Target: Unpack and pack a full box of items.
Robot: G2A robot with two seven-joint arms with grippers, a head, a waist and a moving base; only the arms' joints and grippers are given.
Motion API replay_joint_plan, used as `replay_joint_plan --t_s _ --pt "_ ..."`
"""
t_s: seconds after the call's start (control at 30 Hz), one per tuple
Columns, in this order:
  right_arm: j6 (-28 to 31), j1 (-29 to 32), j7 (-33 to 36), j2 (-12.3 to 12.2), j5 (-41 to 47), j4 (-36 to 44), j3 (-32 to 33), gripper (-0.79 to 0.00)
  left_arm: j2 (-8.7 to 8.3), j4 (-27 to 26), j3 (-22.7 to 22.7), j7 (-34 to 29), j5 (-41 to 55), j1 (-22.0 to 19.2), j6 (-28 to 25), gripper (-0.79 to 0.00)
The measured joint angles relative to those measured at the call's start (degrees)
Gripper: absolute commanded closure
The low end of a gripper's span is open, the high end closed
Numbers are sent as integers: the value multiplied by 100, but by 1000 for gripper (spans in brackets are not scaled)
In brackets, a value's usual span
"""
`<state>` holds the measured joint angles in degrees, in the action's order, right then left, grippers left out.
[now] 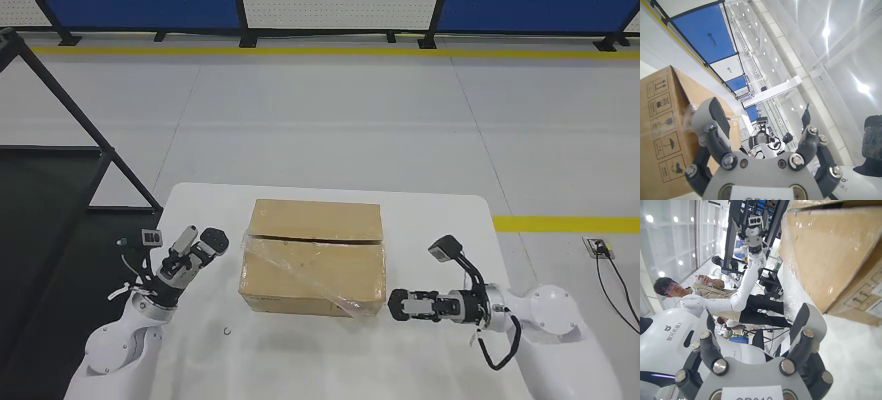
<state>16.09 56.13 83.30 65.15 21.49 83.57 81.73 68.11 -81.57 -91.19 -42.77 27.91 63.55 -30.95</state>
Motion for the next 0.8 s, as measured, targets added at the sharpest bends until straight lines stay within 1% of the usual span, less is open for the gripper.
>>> replay_joint_plan --t_s 0.1,0.27,0.37,0.47,0.63,0.8 --pt "-137 273 52 -40 113 -15 55 -785 -4 54 29 -6 14 -59 -1 -785" --pt "-253 505 -209 -19 542 -328 -112 -785 -6 100 109 15 -32 -170 6 -785" --pt "-243 460 -431 31 942 -716 -282 -785 -9 98 146 41 -88 -197 0 -785" --pt "-188 345 -443 80 1253 -1064 -473 -785 -14 104 164 72 -132 -198 -17 -785" --pt "-151 174 -338 126 1331 -1367 -753 -785 -24 144 148 143 -151 -184 -36 -785" --pt "-74 58 -419 168 1292 -1515 -992 -785 -33 143 151 183 -136 -171 -55 -785"
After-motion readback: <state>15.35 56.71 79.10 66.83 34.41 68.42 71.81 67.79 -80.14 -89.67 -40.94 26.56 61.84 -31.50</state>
